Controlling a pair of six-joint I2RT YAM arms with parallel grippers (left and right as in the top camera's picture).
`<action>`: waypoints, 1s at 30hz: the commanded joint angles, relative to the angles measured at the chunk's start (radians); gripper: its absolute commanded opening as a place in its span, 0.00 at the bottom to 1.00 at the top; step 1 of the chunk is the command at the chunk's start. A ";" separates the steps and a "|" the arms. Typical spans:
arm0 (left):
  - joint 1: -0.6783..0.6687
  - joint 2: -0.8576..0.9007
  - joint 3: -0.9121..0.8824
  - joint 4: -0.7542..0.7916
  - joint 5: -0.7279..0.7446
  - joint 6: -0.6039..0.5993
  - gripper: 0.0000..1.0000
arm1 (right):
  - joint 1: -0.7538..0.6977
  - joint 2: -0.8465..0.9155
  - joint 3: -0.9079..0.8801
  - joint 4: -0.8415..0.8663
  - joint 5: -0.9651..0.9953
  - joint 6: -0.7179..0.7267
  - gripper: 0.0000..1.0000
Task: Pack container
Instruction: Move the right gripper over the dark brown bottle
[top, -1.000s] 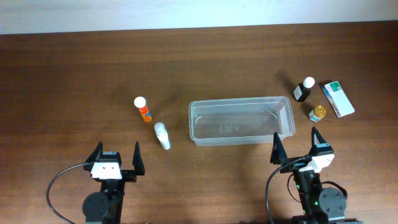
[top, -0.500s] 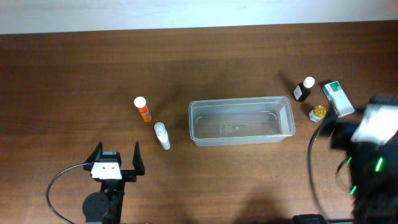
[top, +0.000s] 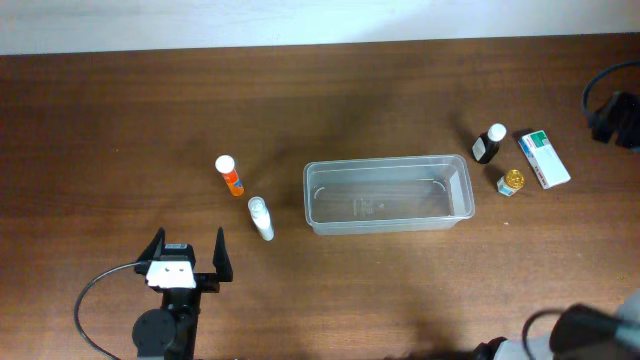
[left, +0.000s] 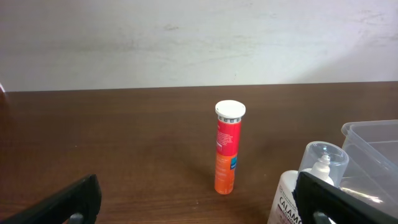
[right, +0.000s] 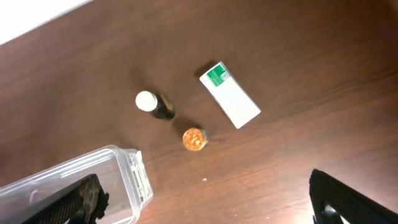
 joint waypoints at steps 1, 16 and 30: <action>0.004 -0.007 -0.003 -0.003 0.015 0.015 0.99 | -0.002 0.083 0.025 0.023 -0.062 -0.089 0.98; 0.004 -0.007 -0.003 -0.003 0.015 0.015 0.99 | -0.002 0.440 0.024 0.178 0.027 -0.385 1.00; 0.004 -0.007 -0.003 -0.003 0.015 0.015 1.00 | 0.000 0.649 0.024 0.252 0.170 -0.501 0.98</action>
